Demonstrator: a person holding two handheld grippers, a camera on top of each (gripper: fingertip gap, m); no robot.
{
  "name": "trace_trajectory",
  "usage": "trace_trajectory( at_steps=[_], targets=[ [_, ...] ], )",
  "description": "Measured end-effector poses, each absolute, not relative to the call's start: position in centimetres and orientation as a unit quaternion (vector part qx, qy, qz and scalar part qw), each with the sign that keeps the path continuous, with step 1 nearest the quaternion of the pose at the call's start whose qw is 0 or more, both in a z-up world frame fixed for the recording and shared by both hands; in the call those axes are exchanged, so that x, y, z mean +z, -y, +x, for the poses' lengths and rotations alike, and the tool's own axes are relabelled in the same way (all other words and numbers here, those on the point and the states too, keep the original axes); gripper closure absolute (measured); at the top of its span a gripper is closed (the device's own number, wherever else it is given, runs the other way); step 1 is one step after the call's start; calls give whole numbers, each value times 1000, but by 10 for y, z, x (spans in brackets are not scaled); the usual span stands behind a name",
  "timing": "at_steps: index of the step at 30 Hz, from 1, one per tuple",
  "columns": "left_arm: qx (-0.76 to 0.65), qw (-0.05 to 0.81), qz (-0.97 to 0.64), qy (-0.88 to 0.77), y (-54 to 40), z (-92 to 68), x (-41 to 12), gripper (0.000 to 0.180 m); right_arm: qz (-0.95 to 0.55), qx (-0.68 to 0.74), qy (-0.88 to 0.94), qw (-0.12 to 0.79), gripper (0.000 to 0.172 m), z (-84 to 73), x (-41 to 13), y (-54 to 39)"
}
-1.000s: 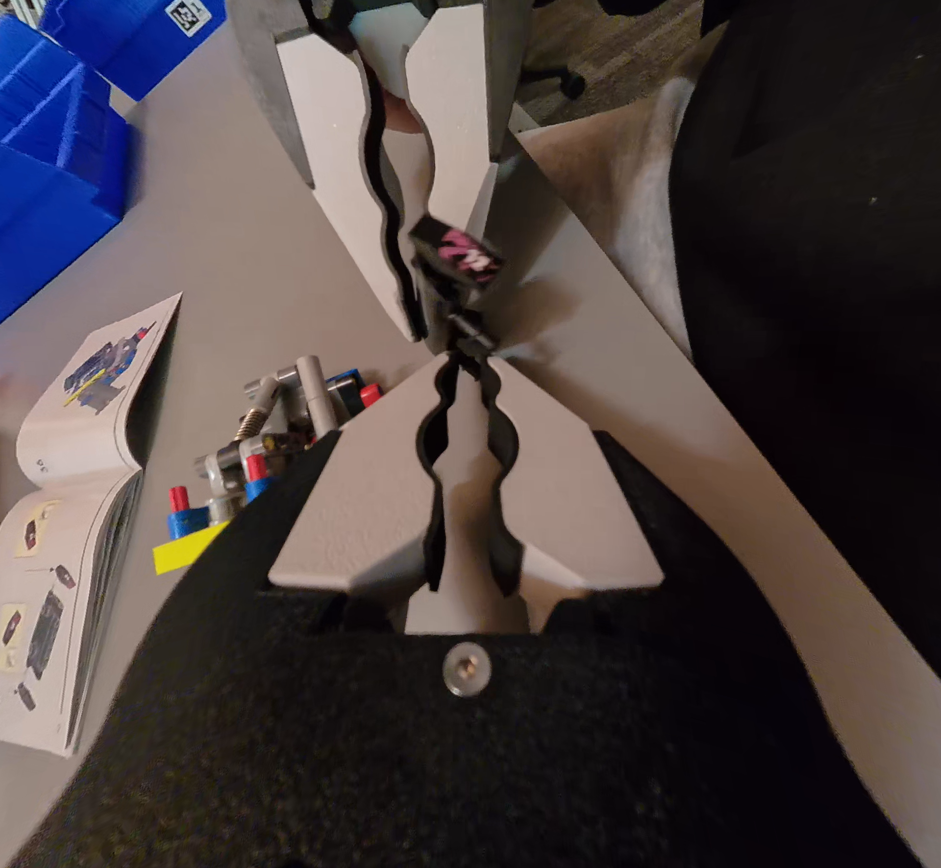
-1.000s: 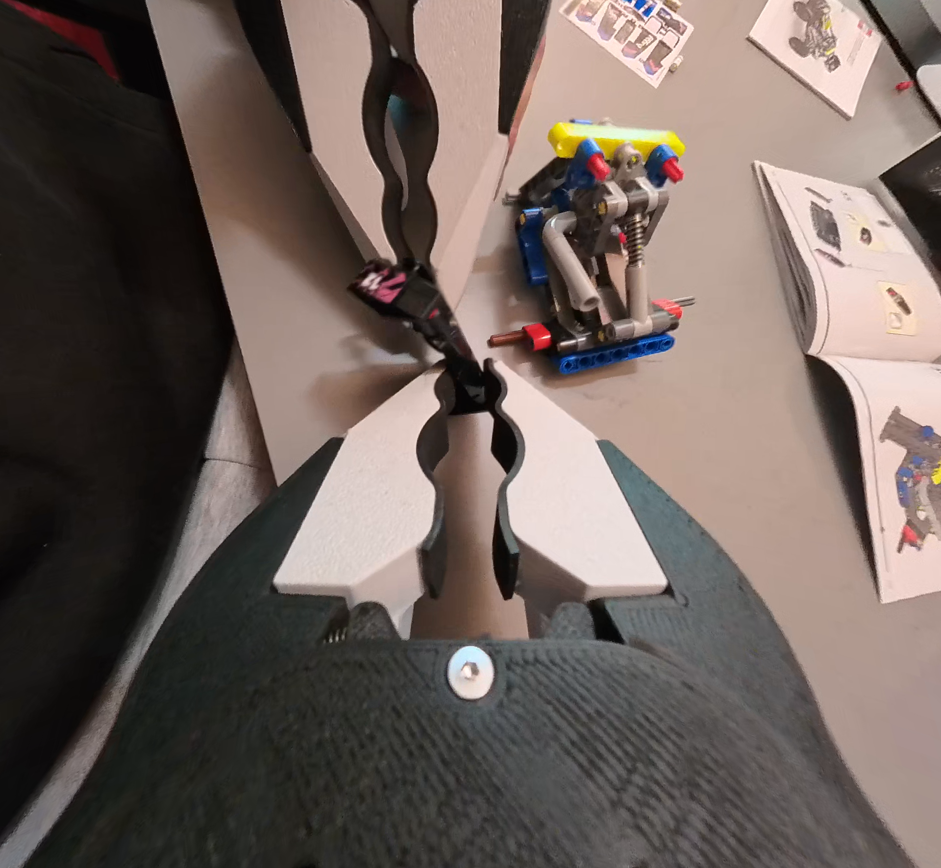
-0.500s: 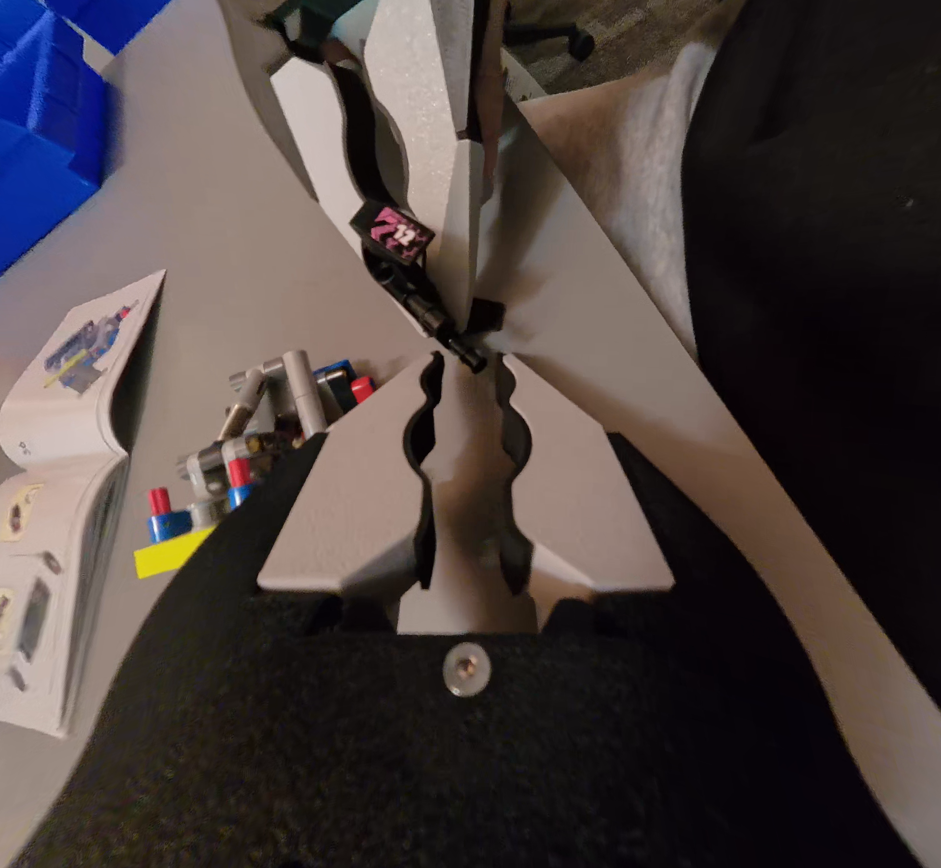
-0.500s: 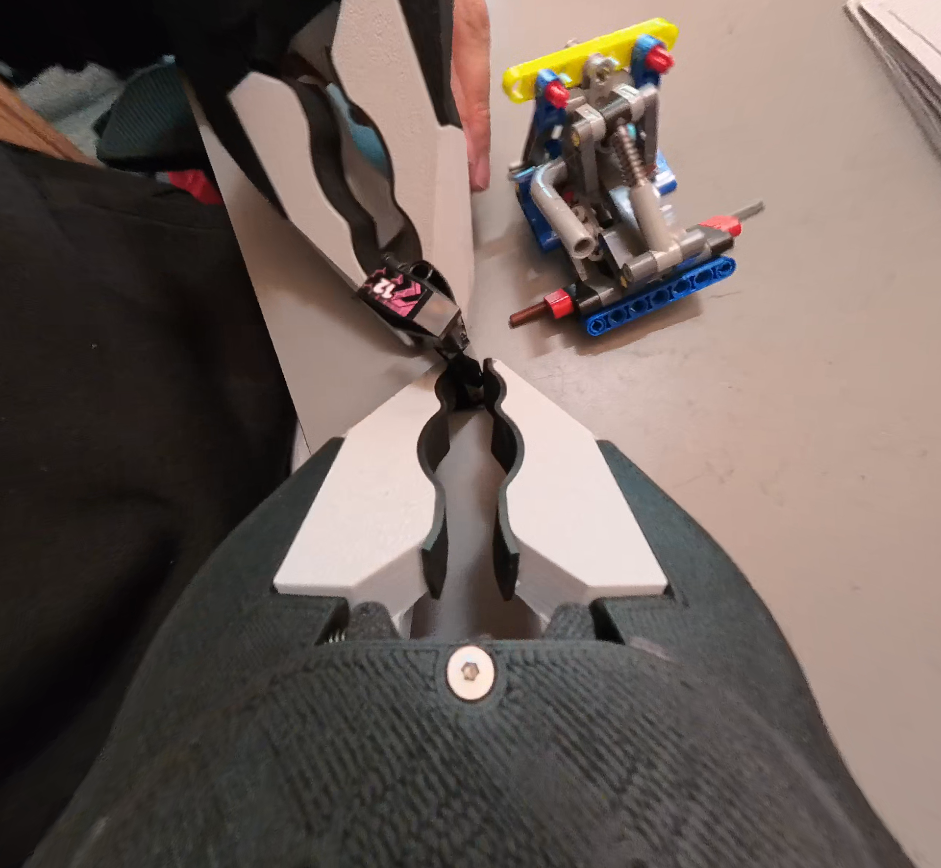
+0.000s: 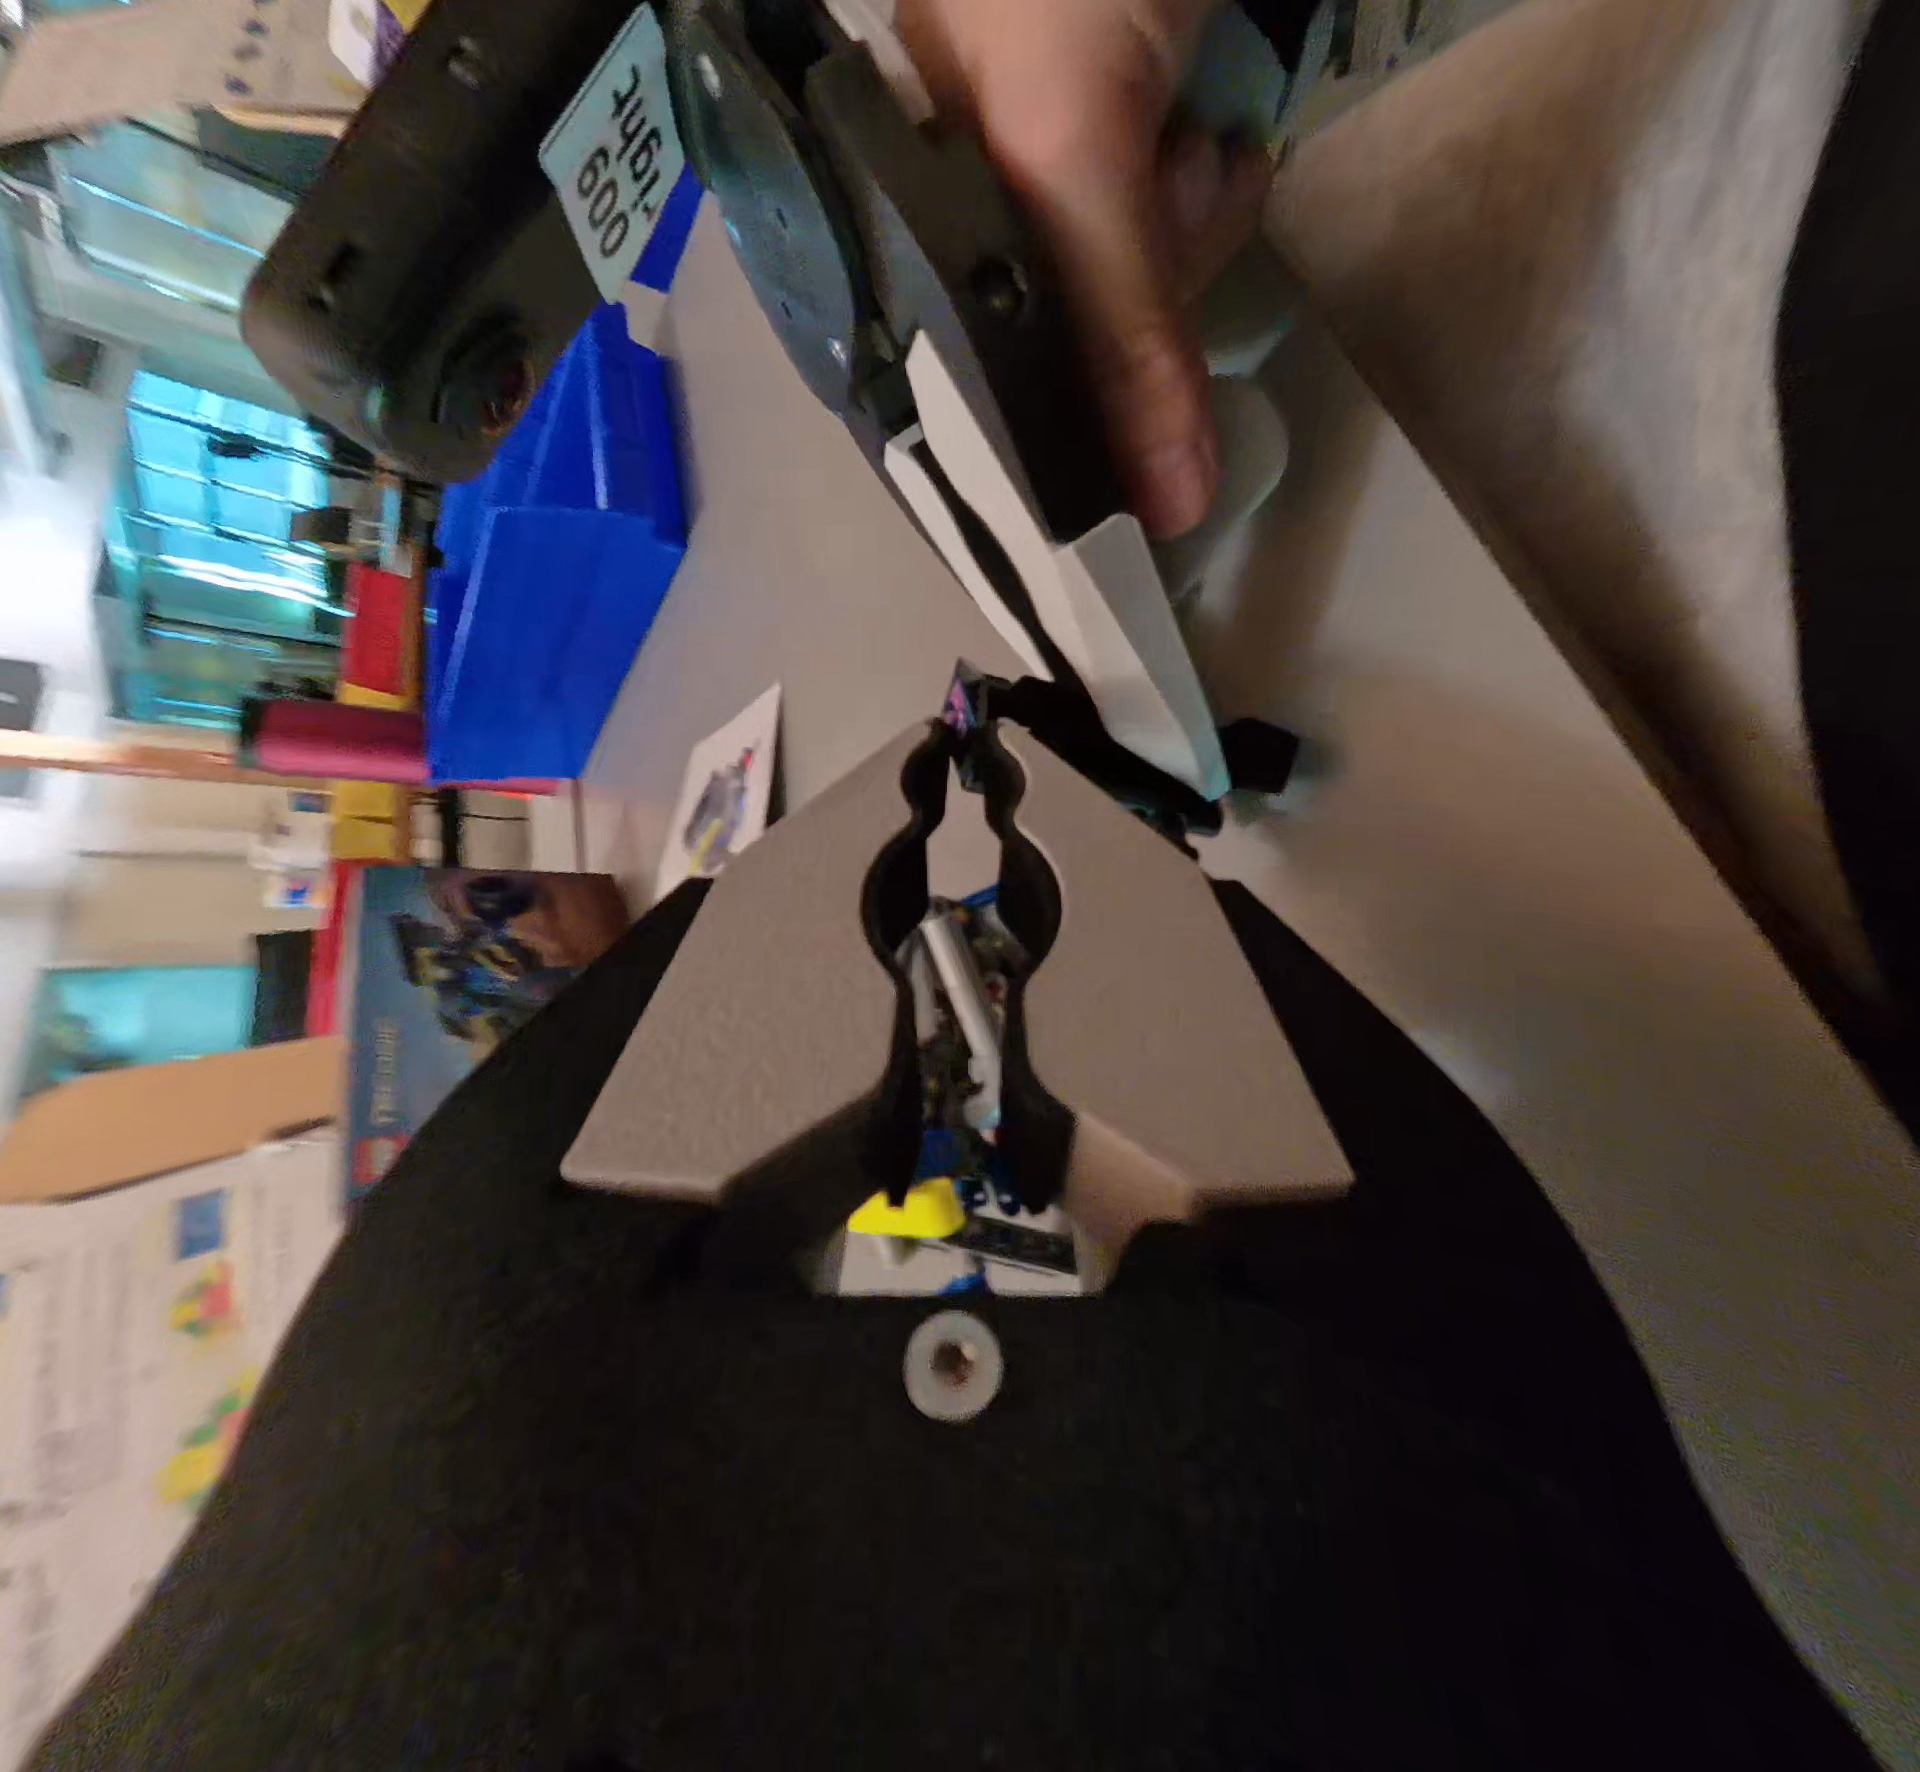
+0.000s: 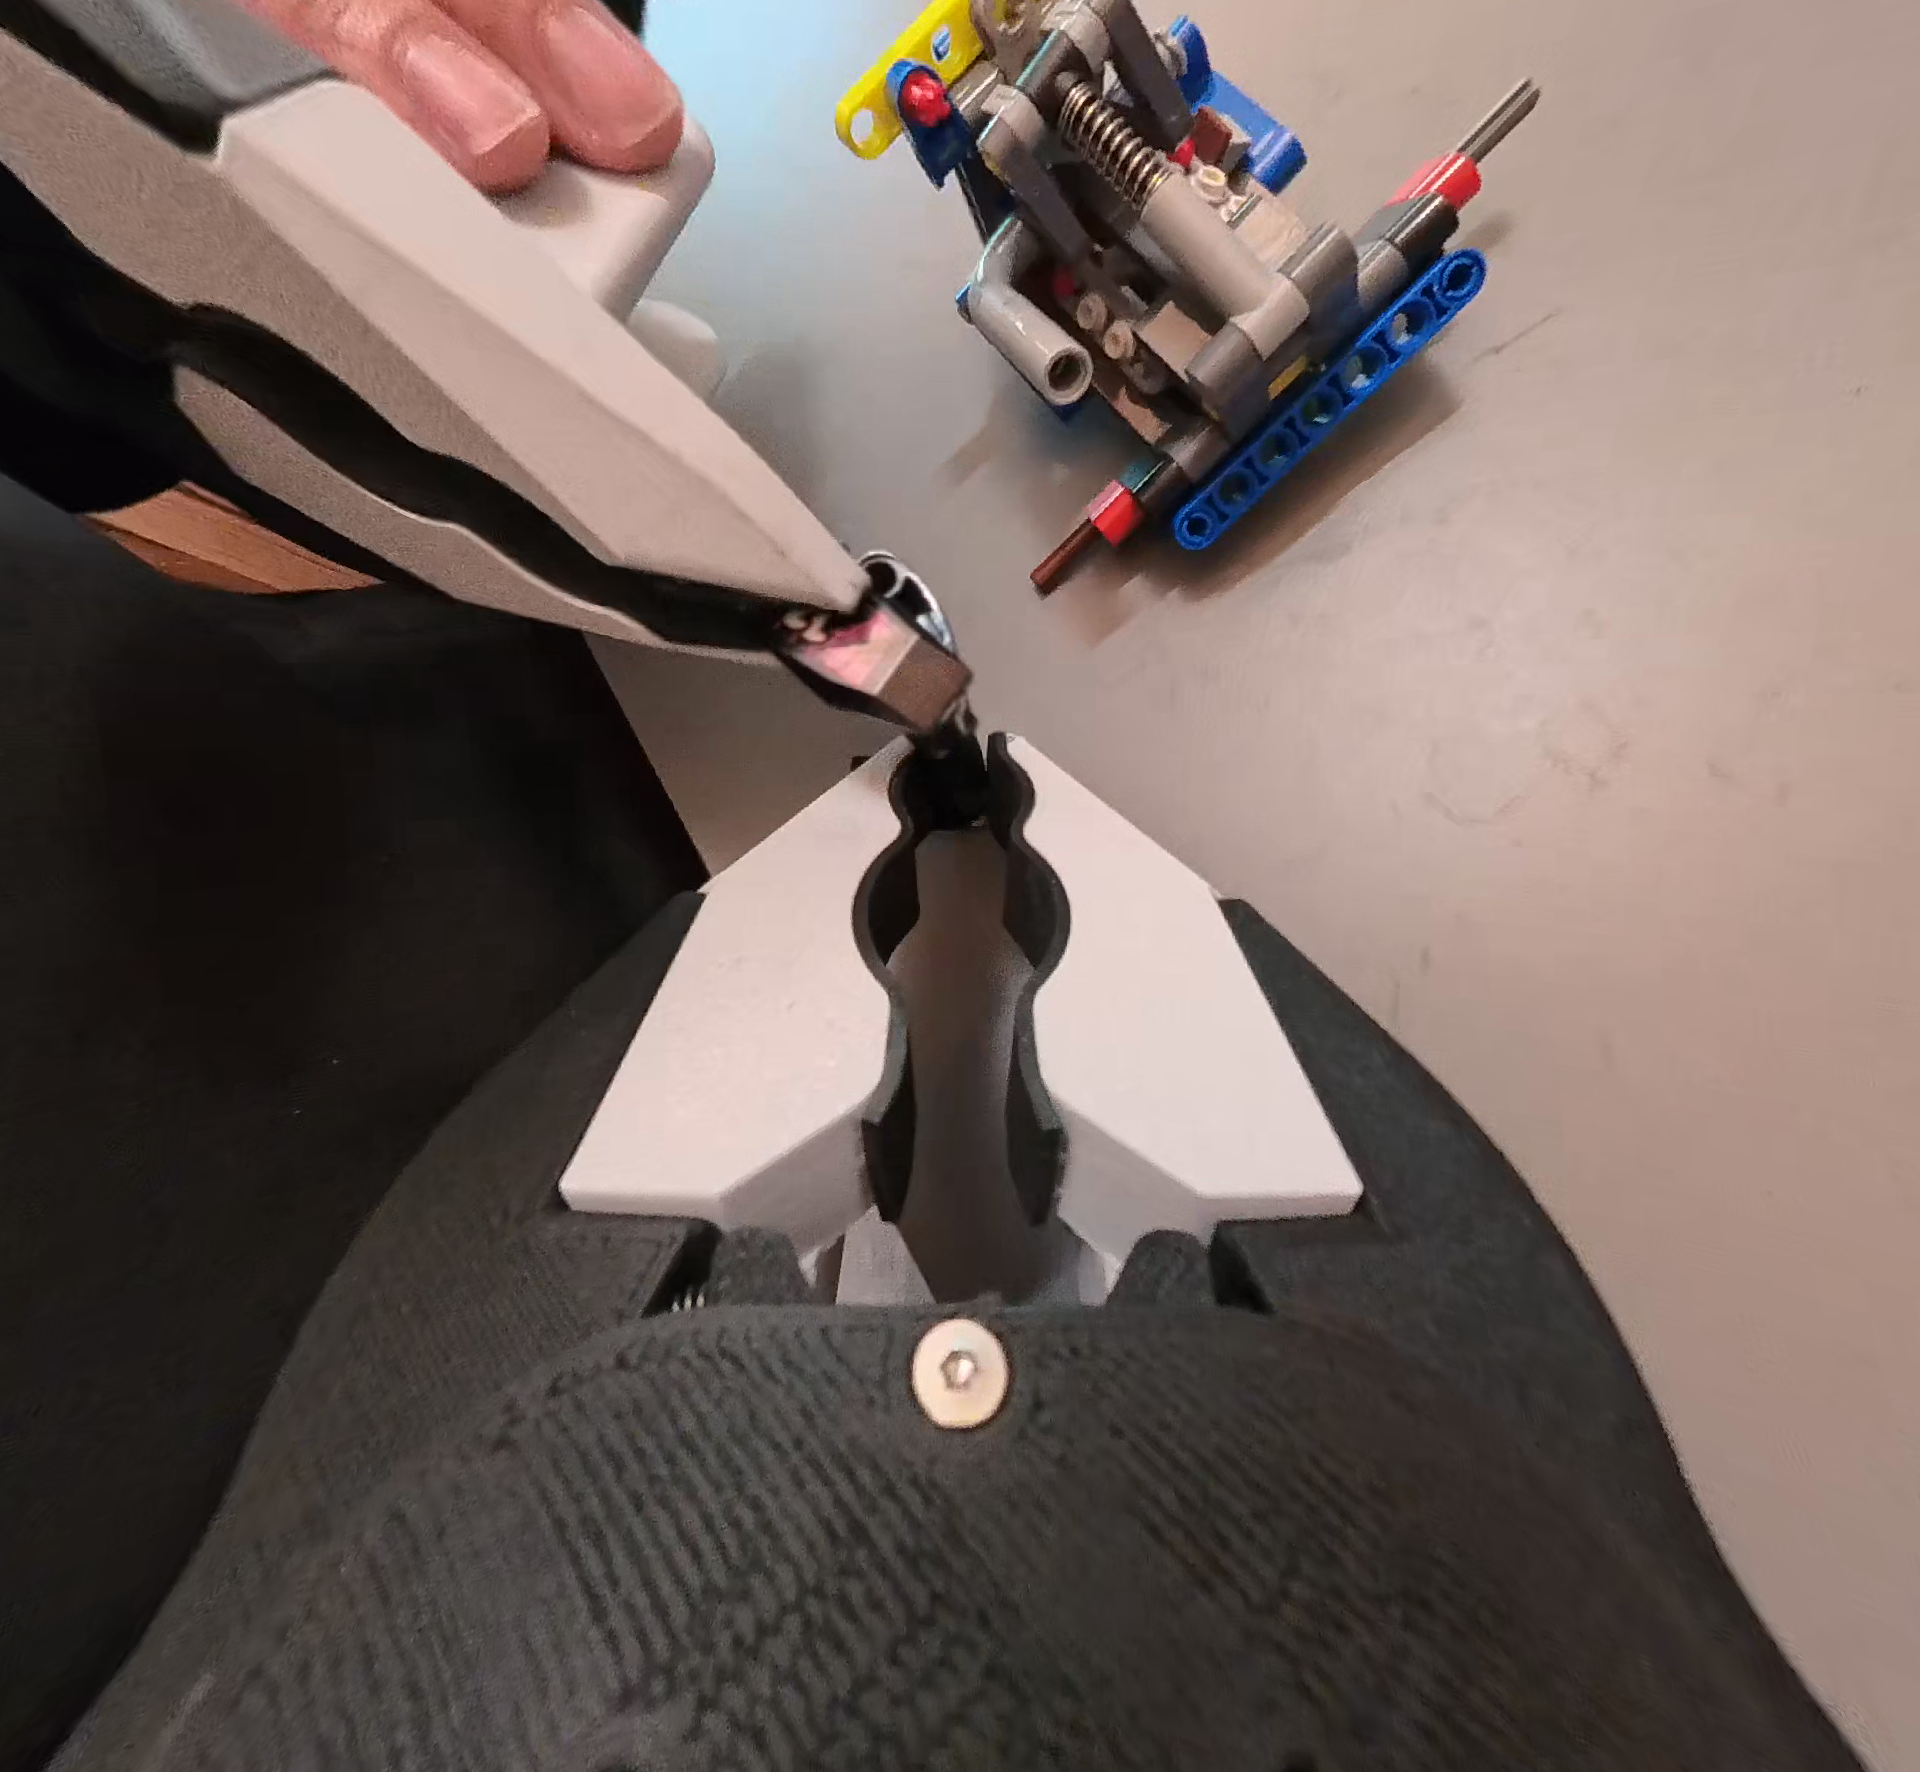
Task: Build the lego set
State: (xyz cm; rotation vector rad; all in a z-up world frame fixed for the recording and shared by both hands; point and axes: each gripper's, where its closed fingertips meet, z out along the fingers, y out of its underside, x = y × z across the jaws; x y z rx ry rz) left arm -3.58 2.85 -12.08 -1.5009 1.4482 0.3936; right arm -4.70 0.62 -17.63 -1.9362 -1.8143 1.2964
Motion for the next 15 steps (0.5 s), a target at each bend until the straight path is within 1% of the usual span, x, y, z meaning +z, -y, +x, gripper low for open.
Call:
trace_trajectory(
  at_steps=[2,3,4,5,6,8,10,13,15],
  targets=[
    [202,490,-591,-608,-33,-34,-120,180,-645,446,615,80,164,-44,-175,-3],
    [212,496,-588,-603,-36,-35,-119,180,-639,451,617,91,164,-44,-173,-5],
    [211,500,-593,-596,-39,-35,-119,180,-634,450,618,117,159,-45,-170,-11],
    [202,503,-603,-585,-41,-35,-120,180,-629,455,613,147,138,-48,-165,-19],
    [192,513,-611,-571,-43,-35,-118,180,-624,467,602,174,146,-49,-157,-25],
    [175,532,-620,-550,-47,-35,-112,180,-607,500,592,179,159,-48,-143,-24],
    [174,528,-625,-548,-50,-34,-115,180,-621,476,597,174,163,-44,-151,-32],
    [229,539,-603,-542,-58,-36,-114,180,-637,508,558,155,164,-45,-151,-38],
    [283,526,-583,-551,-64,-36,-120,180,-654,516,535,143,163,-46,-156,-42]
  ],
)
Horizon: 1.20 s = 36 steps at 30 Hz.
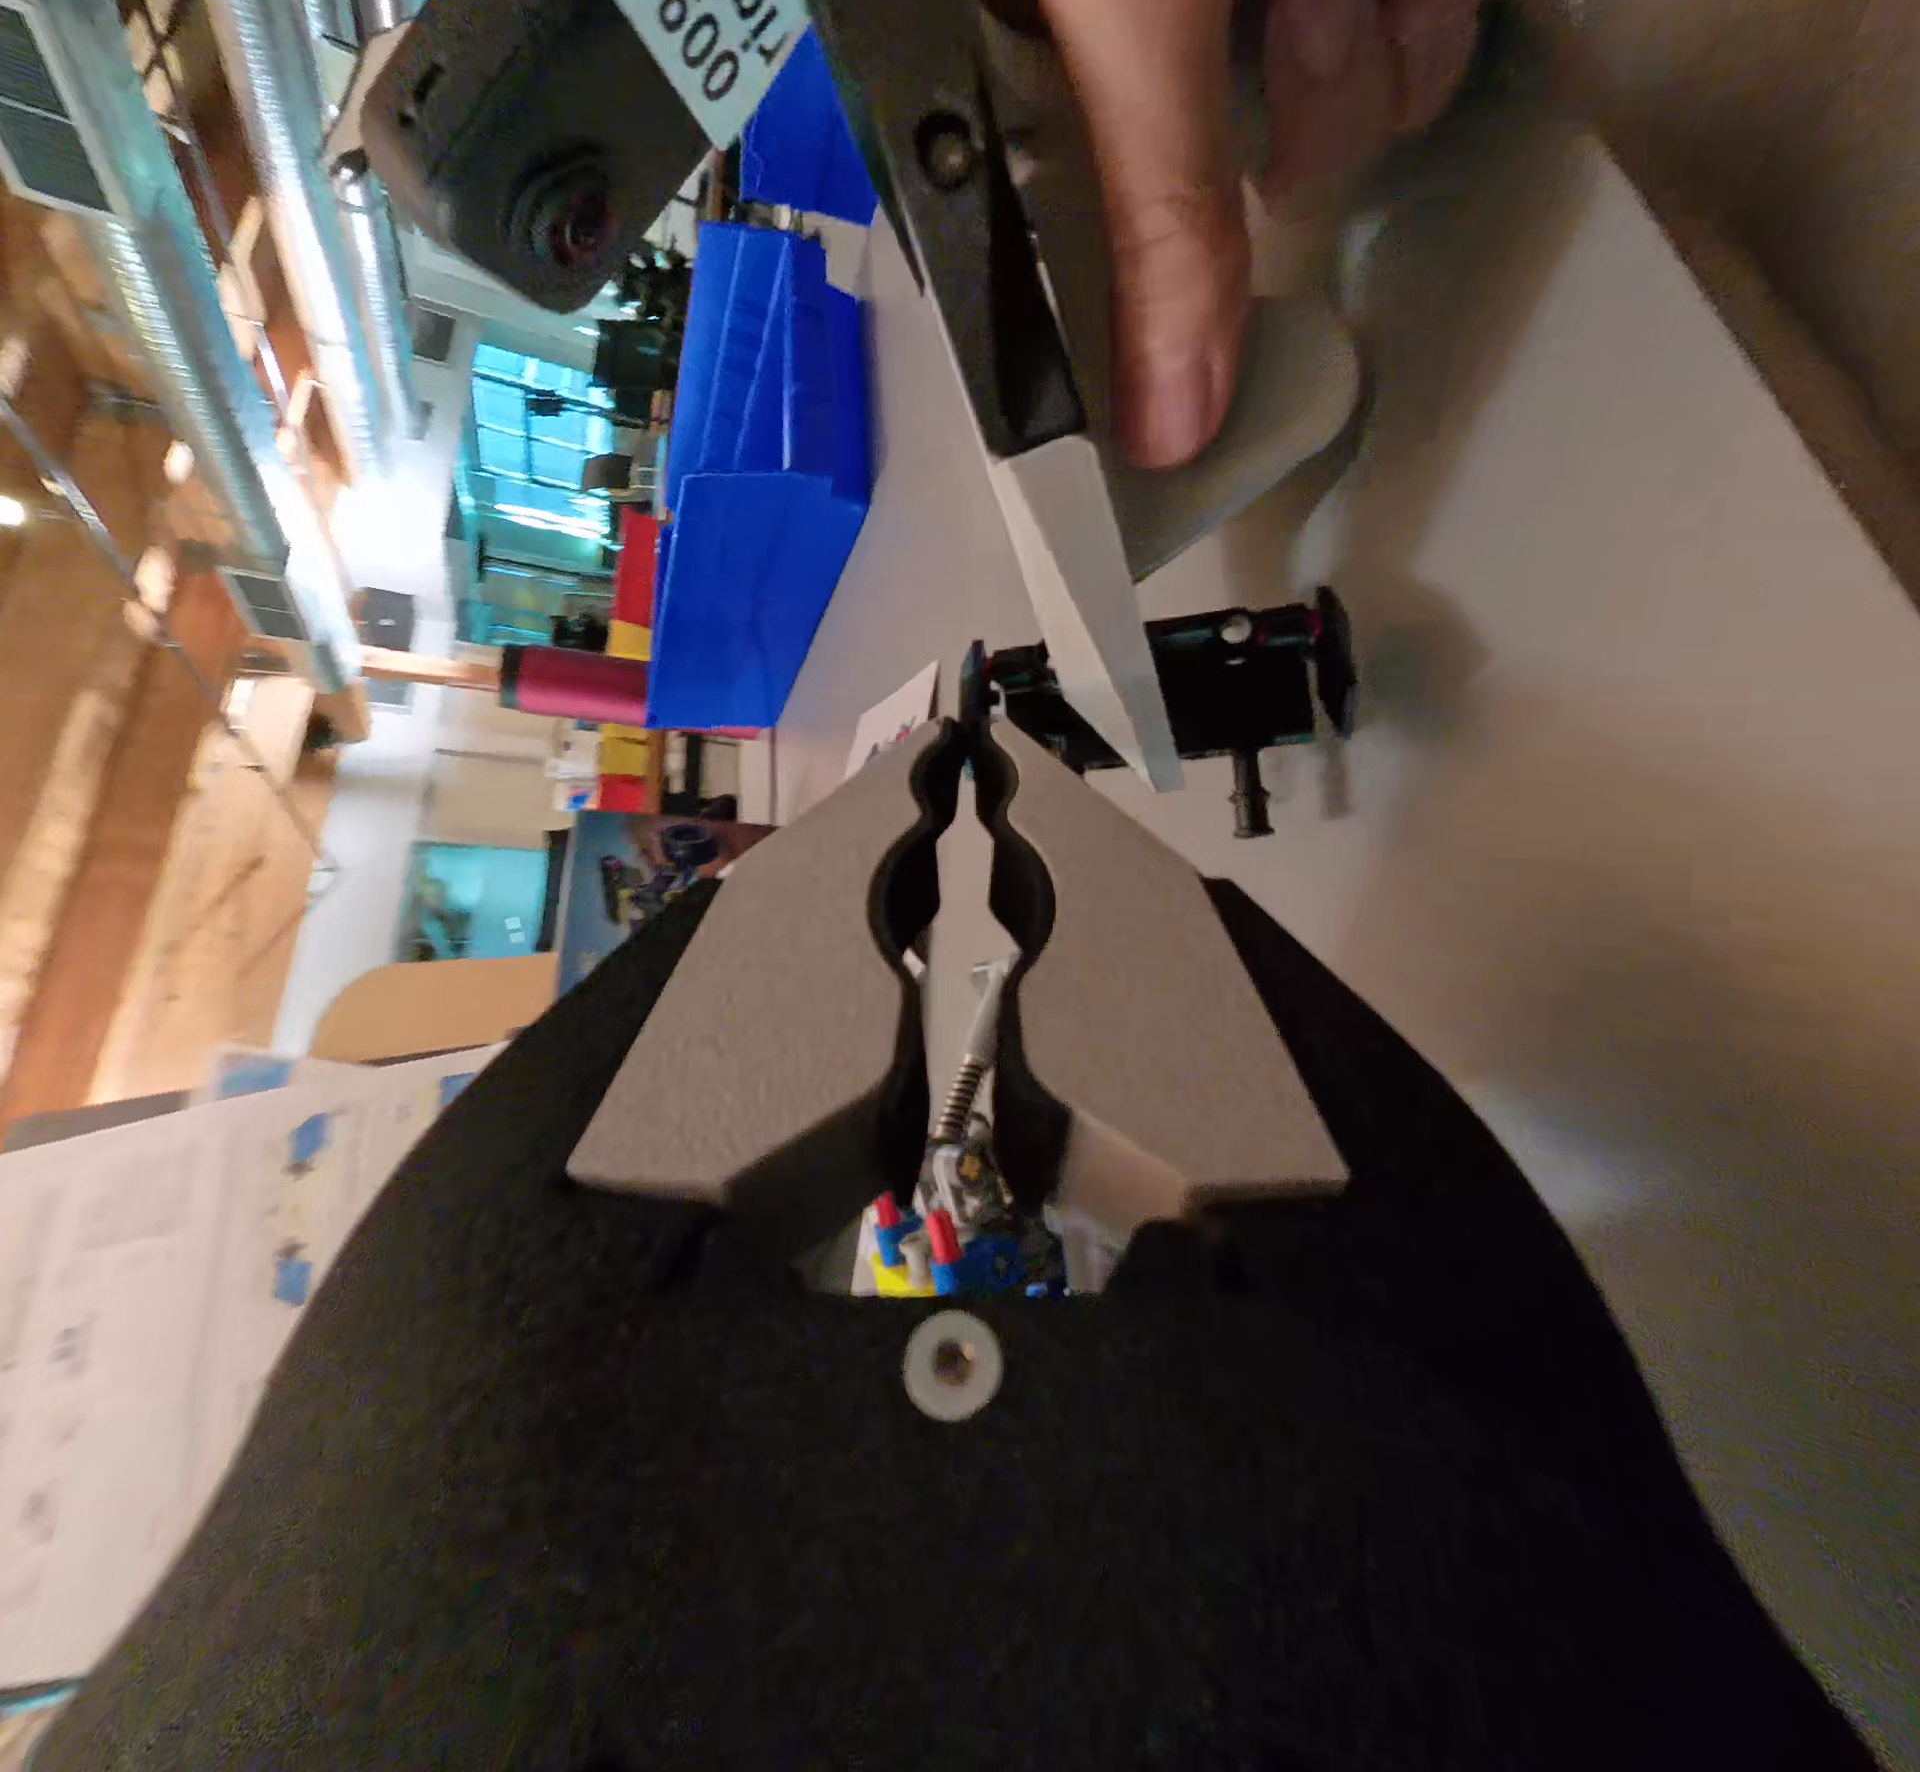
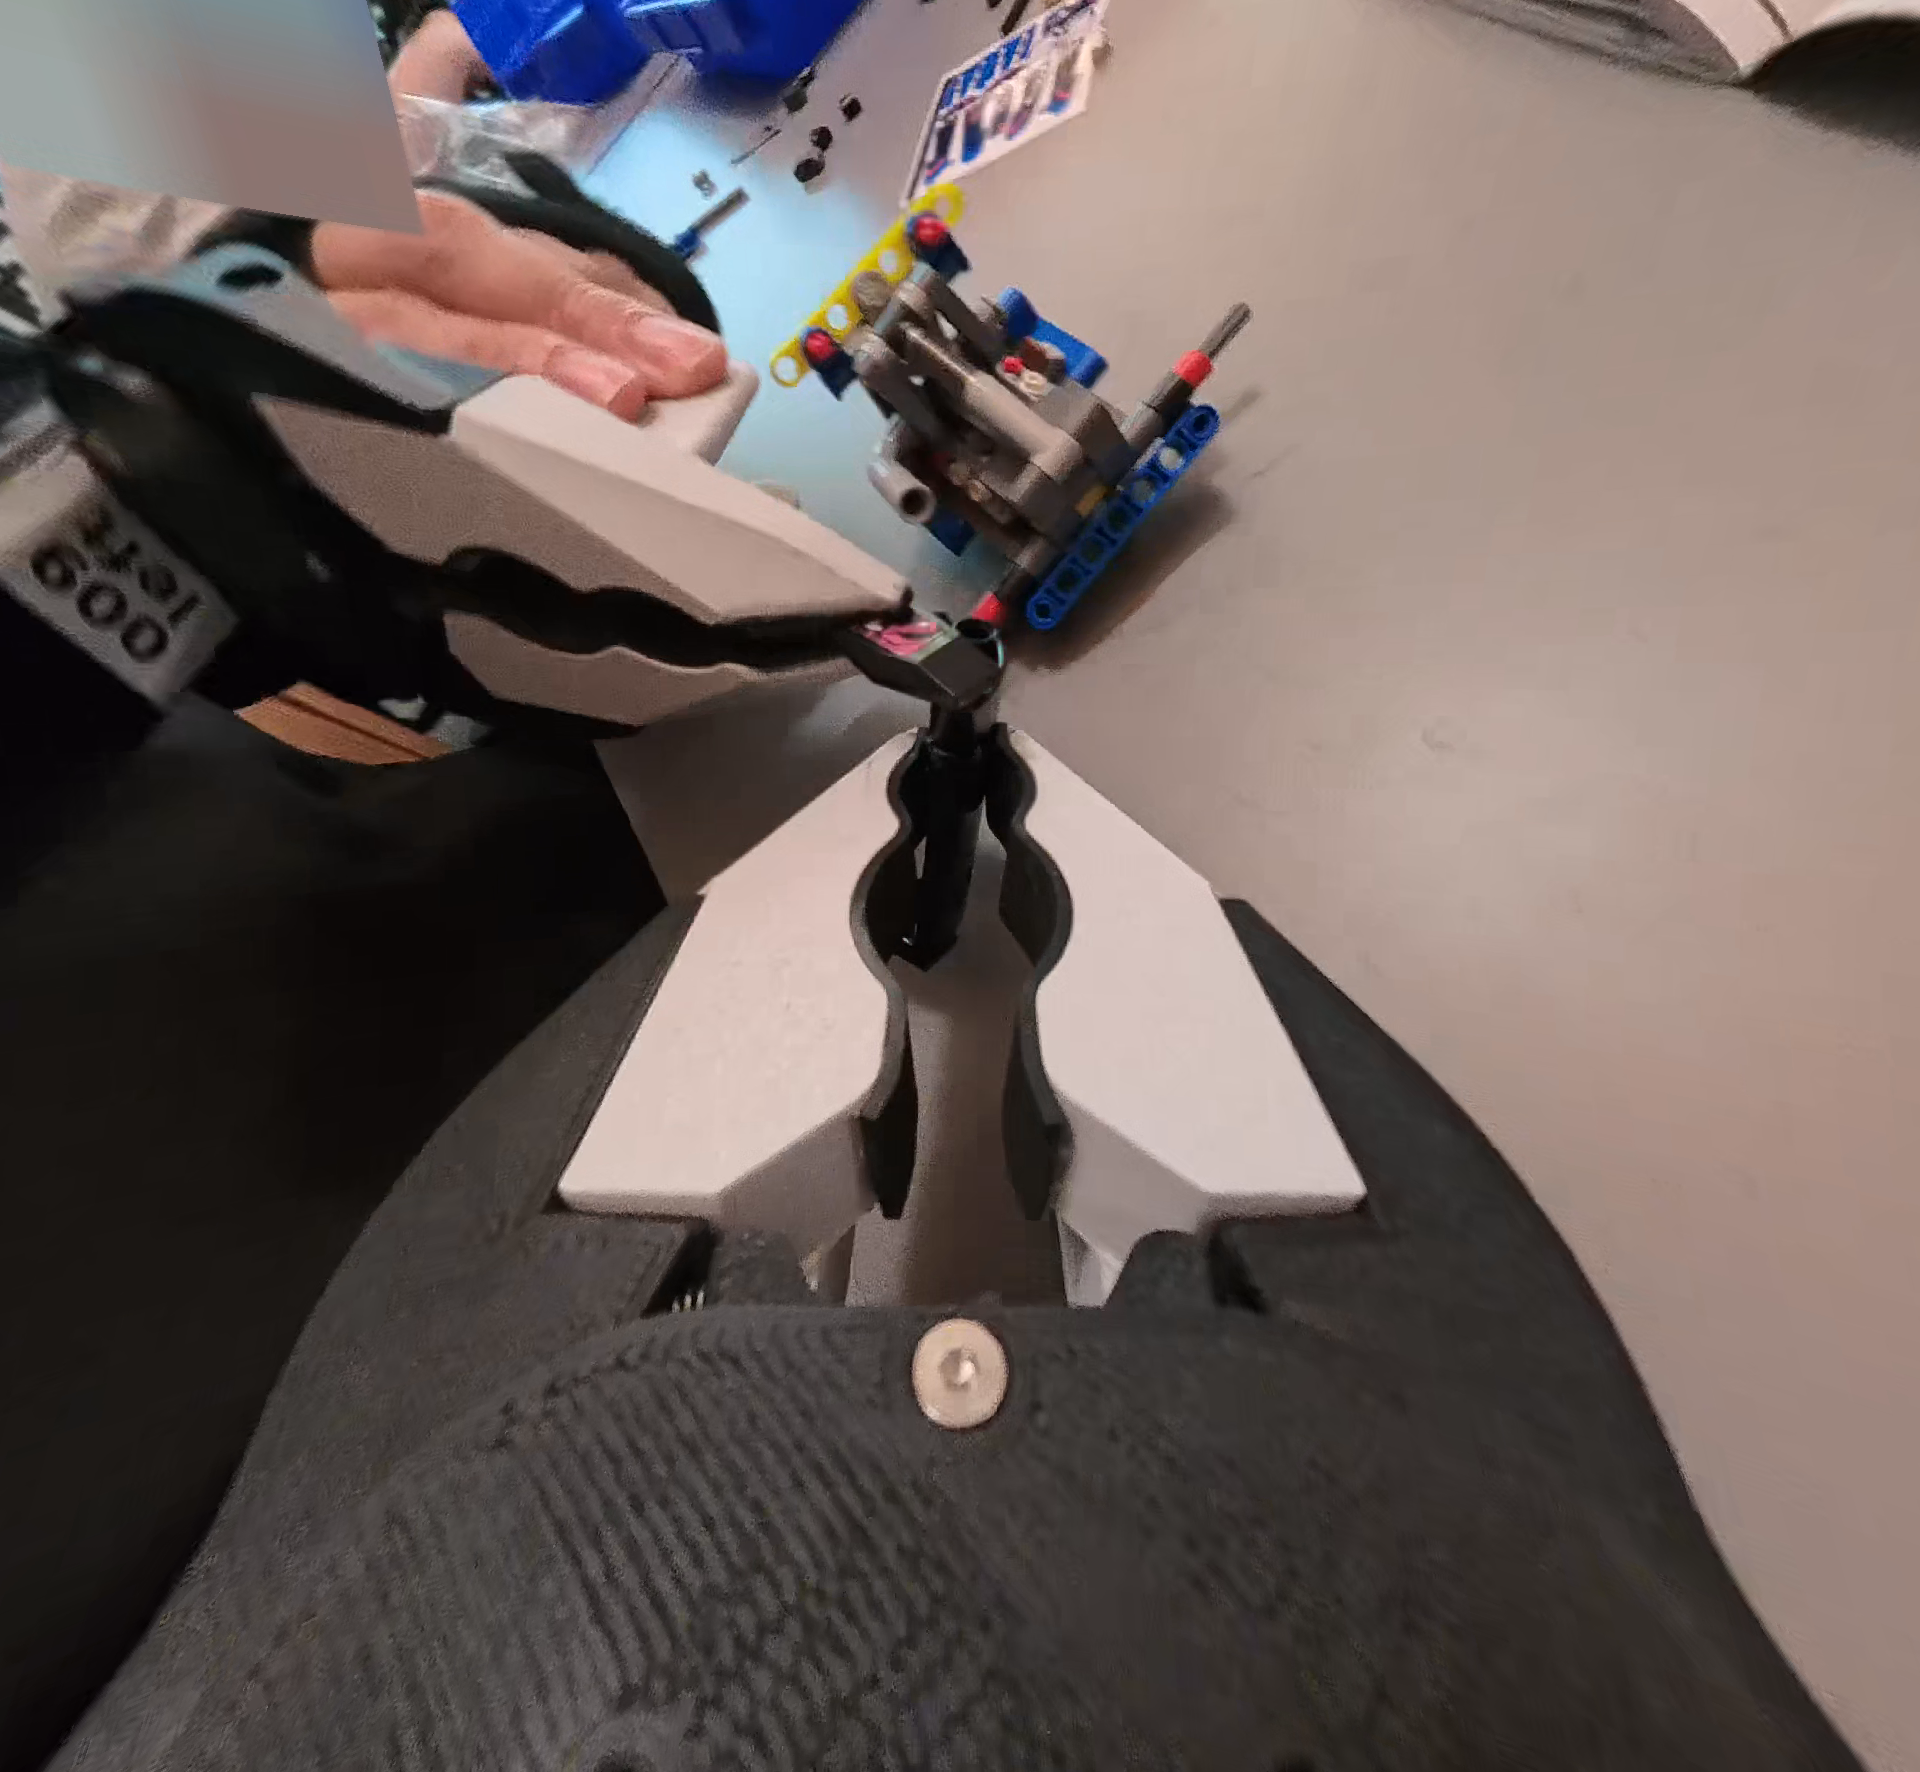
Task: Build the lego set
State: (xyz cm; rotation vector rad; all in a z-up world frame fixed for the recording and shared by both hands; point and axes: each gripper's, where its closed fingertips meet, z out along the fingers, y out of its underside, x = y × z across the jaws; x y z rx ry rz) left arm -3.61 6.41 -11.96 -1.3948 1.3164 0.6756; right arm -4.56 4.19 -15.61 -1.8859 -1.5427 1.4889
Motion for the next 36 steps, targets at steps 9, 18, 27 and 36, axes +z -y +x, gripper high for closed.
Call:
trace_trajectory(
  at_steps=[9,18,27,36],
  targets=[
    [278,543,-612,-503,-77,-38,-118,180,-667,535,494,158,163,-49,-153,-55],
    [288,522,-622,-507,-84,-41,-123,180,-688,511,484,177,163,-45,-158,-66],
    [285,526,-650,-469,-93,-44,-121,180,-699,511,460,195,163,-48,-156,-73],
    [291,511,-617,-524,-92,-36,-124,177,-692,521,465,183,164,-46,-155,-71]
  ],
)
